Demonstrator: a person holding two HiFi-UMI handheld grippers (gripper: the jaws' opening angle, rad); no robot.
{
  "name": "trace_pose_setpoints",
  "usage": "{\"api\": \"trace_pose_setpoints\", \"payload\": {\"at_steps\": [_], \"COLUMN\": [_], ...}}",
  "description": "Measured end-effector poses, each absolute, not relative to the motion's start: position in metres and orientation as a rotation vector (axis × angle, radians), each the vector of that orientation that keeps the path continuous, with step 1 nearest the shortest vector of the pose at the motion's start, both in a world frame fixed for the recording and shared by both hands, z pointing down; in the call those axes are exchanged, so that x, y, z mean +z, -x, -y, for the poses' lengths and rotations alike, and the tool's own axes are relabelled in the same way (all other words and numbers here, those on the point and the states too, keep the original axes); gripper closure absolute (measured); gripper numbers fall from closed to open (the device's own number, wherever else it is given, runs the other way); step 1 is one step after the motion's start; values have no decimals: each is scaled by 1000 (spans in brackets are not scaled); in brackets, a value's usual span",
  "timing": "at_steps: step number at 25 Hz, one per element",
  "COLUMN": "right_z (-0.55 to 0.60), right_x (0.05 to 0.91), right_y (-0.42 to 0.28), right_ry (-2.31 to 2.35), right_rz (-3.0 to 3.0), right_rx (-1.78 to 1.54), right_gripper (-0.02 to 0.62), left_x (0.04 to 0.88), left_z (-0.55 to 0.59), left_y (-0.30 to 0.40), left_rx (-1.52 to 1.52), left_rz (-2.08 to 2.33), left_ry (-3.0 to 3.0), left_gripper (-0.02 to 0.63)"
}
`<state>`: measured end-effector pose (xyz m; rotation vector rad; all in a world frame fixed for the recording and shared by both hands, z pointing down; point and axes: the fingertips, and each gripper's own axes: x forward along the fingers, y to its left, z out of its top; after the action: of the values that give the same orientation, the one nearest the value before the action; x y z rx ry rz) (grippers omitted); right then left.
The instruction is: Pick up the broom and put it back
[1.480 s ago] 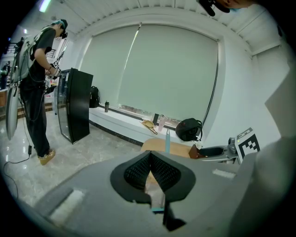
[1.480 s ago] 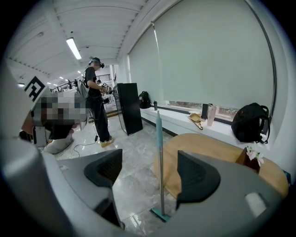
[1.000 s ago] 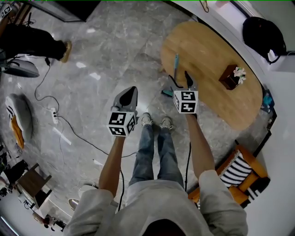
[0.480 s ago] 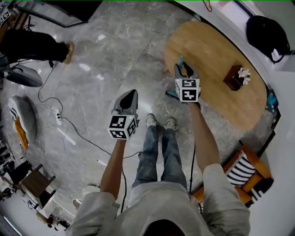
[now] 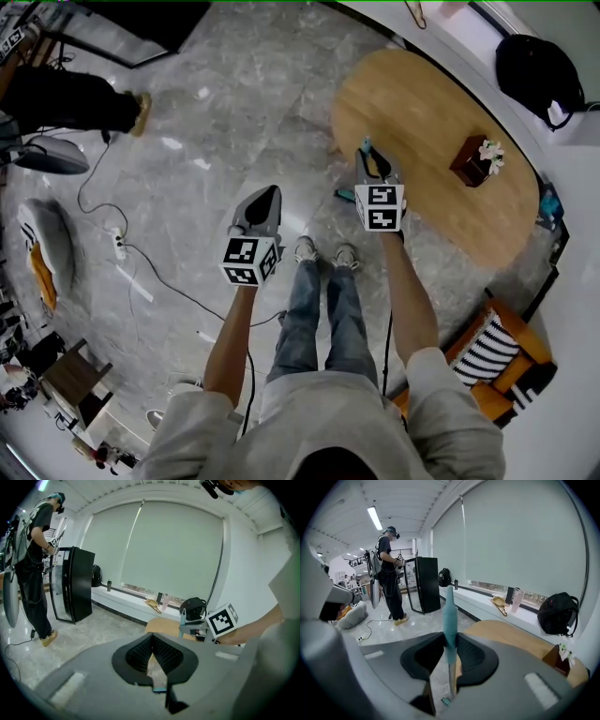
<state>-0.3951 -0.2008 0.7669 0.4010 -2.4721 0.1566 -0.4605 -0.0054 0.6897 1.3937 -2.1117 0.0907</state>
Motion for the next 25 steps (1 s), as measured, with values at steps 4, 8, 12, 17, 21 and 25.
{"api": "trace_pose_setpoints", "payload": {"at_steps": [4, 8, 12, 17, 21, 25], "right_z": [183, 167, 164, 160, 161, 163], "right_x": [753, 736, 723, 680, 643, 605], "right_y": [364, 338, 317, 299, 297, 302], "right_ry": [-407, -414, -433, -459, -477, -475], "right_rz": [2492, 2503, 2519, 2563, 2599, 2639], "right_rx": [123, 110, 106, 99, 97, 80], "right_gripper": [508, 509, 509, 509, 509, 509], "left_x": [680, 669, 659, 634, 601, 563], "left_z": [11, 12, 9, 2, 9, 21], "left_y": [452, 442, 429, 420, 421, 427], "left_rx": [87, 83, 85, 69, 53, 38], "left_rz": [2129, 2142, 2152, 2180, 2219, 2265], "left_ry": [-1408, -1420, -1427, -1431, -1451, -1486], "left_gripper": [607, 607, 607, 607, 607, 607]}}
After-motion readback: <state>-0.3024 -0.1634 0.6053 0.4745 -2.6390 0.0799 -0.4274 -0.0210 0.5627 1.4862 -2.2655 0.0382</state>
